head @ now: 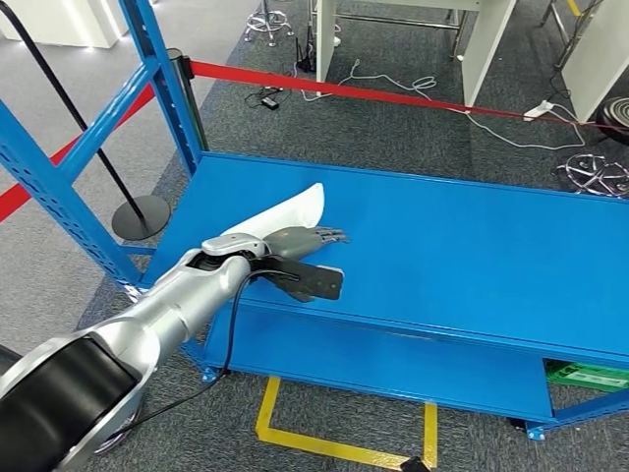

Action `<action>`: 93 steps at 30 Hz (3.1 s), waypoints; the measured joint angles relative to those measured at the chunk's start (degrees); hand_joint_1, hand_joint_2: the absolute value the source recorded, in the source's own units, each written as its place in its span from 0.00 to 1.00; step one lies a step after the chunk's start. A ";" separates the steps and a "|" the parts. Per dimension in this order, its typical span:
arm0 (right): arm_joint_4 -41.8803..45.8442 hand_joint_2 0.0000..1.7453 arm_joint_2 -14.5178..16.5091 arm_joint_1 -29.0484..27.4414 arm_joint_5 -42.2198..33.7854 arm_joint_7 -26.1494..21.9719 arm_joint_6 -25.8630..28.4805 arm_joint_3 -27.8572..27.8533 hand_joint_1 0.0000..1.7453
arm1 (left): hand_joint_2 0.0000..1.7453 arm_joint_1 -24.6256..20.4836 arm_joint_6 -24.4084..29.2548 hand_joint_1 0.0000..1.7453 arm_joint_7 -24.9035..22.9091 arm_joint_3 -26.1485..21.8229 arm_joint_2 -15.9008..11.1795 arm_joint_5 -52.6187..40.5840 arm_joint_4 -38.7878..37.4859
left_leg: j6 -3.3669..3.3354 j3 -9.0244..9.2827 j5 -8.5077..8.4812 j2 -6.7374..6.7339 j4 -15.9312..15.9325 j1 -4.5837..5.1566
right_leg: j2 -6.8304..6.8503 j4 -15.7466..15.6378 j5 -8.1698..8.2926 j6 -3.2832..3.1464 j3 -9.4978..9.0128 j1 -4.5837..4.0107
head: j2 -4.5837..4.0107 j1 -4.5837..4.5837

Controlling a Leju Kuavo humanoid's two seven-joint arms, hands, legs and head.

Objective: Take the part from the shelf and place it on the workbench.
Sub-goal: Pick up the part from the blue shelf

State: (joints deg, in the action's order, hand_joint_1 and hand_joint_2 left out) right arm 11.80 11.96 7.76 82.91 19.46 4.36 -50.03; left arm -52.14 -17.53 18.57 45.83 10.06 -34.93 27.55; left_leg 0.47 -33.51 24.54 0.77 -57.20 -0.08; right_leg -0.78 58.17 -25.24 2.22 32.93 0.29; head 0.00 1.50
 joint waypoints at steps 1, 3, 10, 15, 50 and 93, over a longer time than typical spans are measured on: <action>0.00 1.00 0.00 -0.02 -0.03 0.01 0.09 -0.01 0.00 | 1.00 -0.11 0.24 0.00 -0.65 0.42 0.25 -0.28 -0.39 | 0.00 0.00 0.00 0.00 0.00 0.00 | 0.00 0.00 0.00 0.00 0.00 0.00 | 0.00 0.01; 0.00 1.00 -0.03 -0.09 -0.09 0.04 0.25 -0.06 0.00 | 1.00 -0.39 1.09 0.00 -2.64 1.54 0.67 -1.38 -1.22 | 0.00 0.00 0.00 0.00 0.00 0.00 | 0.00 0.00 0.00 0.00 0.00 0.00 | 0.00 0.01; 0.00 1.00 -0.46 -0.91 -1.03 0.09 0.60 -1.11 0.00 | 1.00 -1.91 6.05 0.00 -11.52 6.49 1.88 -7.31 -3.36 | 0.00 0.00 0.00 0.00 0.00 0.00 | 0.01 0.00 0.00 0.00 0.01 0.00 | 0.00 0.01; 0.00 1.00 -0.71 -1.06 -1.64 -0.34 0.87 -2.31 0.00 | 1.00 -3.51 7.38 0.00 -15.95 9.65 3.08 -10.42 -4.08 | 0.00 0.00 0.00 0.00 0.00 0.00 | 0.01 0.00 0.00 0.00 0.00 0.01 | 0.00 0.01; -0.02 1.00 -0.76 -1.77 -3.20 0.06 0.99 -5.83 0.00 | 1.00 -4.24 14.85 0.00 -29.92 14.07 4.75 -16.64 -5.19 | 0.00 -0.01 0.00 0.00 0.00 0.01 | 0.01 0.00 0.00 0.00 0.00 0.01 | 0.00 0.00; -0.02 1.00 -0.77 -1.80 -4.42 0.58 1.74 -9.07 0.00 | 1.00 1.59 16.84 0.00 -33.13 9.83 4.55 -18.73 -5.34 | 0.00 -0.01 0.00 0.00 0.00 0.01 | 0.01 0.00 0.00 0.00 -0.01 0.01 | 0.00 0.00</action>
State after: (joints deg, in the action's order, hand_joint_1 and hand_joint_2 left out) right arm 11.78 11.19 5.97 78.49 20.04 6.10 -59.10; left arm -50.56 -0.69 -14.56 55.66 14.61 -53.66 22.21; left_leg 0.47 -33.52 24.54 0.78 -57.20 -0.07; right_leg -0.76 58.16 -25.24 2.22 32.92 0.30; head 0.00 1.51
